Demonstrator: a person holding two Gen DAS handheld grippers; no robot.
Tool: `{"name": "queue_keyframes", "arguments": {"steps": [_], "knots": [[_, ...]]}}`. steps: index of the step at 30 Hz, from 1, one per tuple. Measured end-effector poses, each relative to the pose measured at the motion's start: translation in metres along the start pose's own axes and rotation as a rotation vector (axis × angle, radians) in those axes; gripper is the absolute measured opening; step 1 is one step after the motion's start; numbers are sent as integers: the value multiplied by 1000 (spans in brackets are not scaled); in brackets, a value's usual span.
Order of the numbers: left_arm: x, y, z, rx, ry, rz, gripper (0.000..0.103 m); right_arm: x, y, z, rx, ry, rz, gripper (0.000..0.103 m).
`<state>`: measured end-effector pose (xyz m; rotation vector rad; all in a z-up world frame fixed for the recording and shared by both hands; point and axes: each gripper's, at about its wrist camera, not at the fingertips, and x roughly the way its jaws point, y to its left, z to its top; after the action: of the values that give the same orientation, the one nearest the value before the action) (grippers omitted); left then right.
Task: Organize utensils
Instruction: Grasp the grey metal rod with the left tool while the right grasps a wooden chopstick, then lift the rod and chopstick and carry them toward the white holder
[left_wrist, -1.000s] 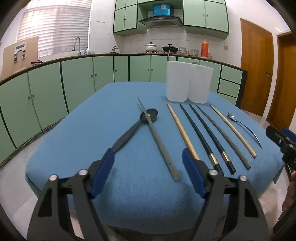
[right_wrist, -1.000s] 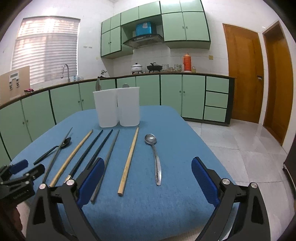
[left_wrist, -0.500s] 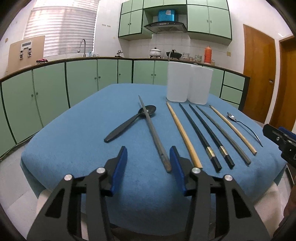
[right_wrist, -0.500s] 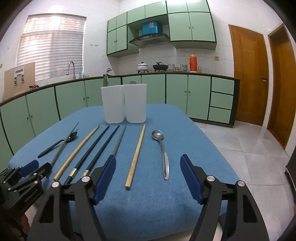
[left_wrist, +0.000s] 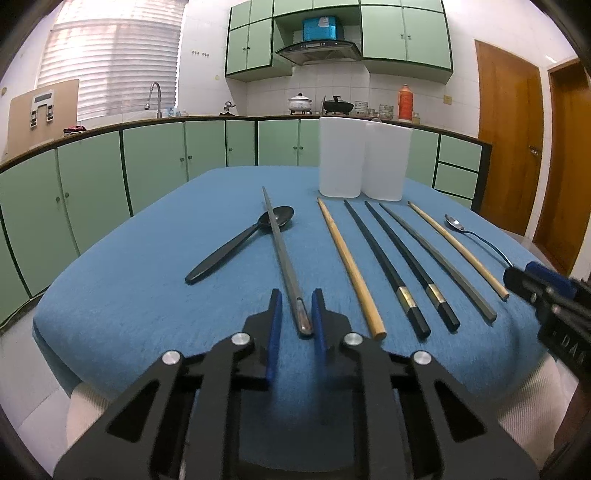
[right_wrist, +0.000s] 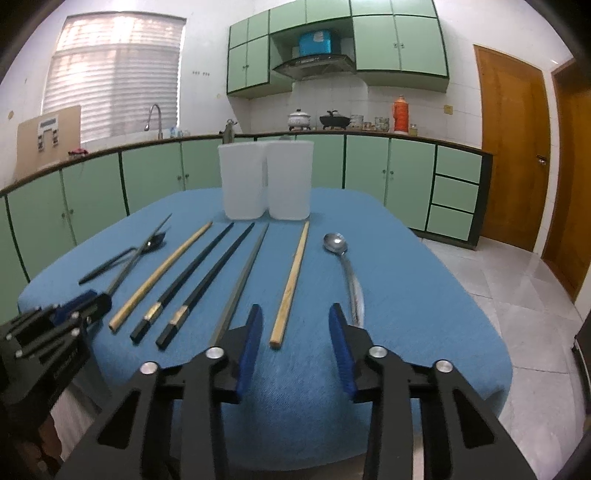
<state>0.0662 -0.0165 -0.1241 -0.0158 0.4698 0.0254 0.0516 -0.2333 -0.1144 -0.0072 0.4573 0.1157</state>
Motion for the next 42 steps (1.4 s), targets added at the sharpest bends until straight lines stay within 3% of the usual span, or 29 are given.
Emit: {"name": "queue_keyframes", "arguments": {"steps": [12, 17, 25, 32, 42], "knots": [[0, -1, -1, -12, -5, 12, 14, 5, 1, -11, 16, 10, -1, 23], [0, 1, 2, -18, 4, 5, 7, 8, 3, -11, 4, 7, -7, 9], [-4, 6, 13, -23, 17, -4, 6, 2, -1, 1, 4, 10, -6, 7], [-23, 9, 41, -18, -53, -5, 6, -15, -12, 30, 15, -41, 15, 7], [-45, 17, 111, -22, -209, -51, 6, -31, -28, 97, 26, -131, 68, 7]]}}
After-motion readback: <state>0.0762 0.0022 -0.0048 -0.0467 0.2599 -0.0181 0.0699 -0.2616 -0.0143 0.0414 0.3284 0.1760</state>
